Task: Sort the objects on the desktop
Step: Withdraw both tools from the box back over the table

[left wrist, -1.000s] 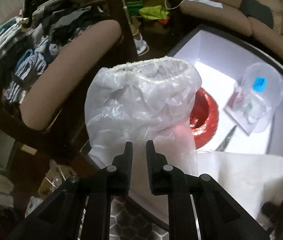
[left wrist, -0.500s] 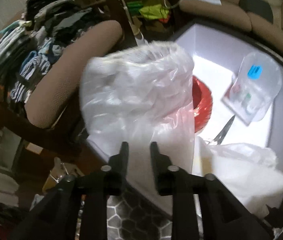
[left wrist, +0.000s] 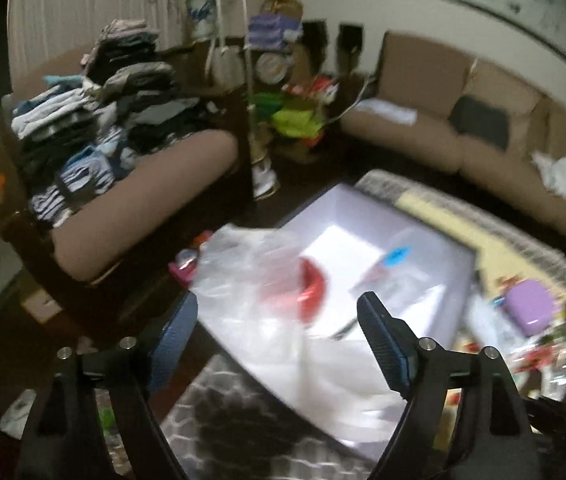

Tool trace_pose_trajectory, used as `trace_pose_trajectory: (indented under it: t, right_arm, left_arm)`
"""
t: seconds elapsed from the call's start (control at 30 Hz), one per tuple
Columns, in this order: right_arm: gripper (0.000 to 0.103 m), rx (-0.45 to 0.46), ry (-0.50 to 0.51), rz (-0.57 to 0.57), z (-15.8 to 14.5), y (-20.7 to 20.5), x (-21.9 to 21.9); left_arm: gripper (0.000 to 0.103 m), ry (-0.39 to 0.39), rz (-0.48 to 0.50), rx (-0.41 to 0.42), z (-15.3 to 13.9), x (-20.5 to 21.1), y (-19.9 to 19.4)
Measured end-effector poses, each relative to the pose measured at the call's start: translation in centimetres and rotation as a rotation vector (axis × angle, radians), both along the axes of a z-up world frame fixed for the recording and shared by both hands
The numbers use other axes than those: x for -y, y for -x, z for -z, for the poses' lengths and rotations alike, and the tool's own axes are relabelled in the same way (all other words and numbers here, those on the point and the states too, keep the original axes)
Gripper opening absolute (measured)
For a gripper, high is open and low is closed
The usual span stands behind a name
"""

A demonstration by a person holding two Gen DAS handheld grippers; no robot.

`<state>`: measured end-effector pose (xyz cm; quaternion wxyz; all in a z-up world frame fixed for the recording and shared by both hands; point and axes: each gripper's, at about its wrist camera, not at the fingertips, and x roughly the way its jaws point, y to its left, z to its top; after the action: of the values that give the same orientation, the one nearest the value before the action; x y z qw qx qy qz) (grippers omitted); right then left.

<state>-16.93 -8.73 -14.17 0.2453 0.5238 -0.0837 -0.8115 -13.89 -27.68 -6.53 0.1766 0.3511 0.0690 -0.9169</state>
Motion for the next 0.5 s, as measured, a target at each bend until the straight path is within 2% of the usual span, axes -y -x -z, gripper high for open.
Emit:
trace_pose_trajectory:
  t: [0.1, 0.17, 0.3, 0.43, 0.5]
  right_arm:
    - [0.039, -0.057, 0.021, 0.041, -1.7, -0.5, -2.1]
    - [0.04, -0.095, -0.001, 0.07, -2.5, -0.8, -3.4]
    - [0.05, -0.169, -0.135, 0.141, -4.3, -2.3, -6.2]
    - [0.055, -0.225, -0.169, 0.171, -5.9, -3.4, -9.3]
    - [0.057, -0.232, -0.146, 0.201, -6.7, -3.8, -11.4]
  left_arm:
    - [0.093, 0.041, 0.022, -0.036, -1.5, -2.4, -0.9]
    - [0.094, 0.051, 0.042, -0.052, -2.2, -3.9, -1.2]
    - [0.095, 0.033, 0.09, -0.073, -2.7, -6.5, -1.5]
    - [0.095, 0.013, 0.163, -0.054, -2.2, -9.7, -1.1]
    - [0.095, -0.003, 0.204, -0.046, -2.0, -11.5, -1.0]
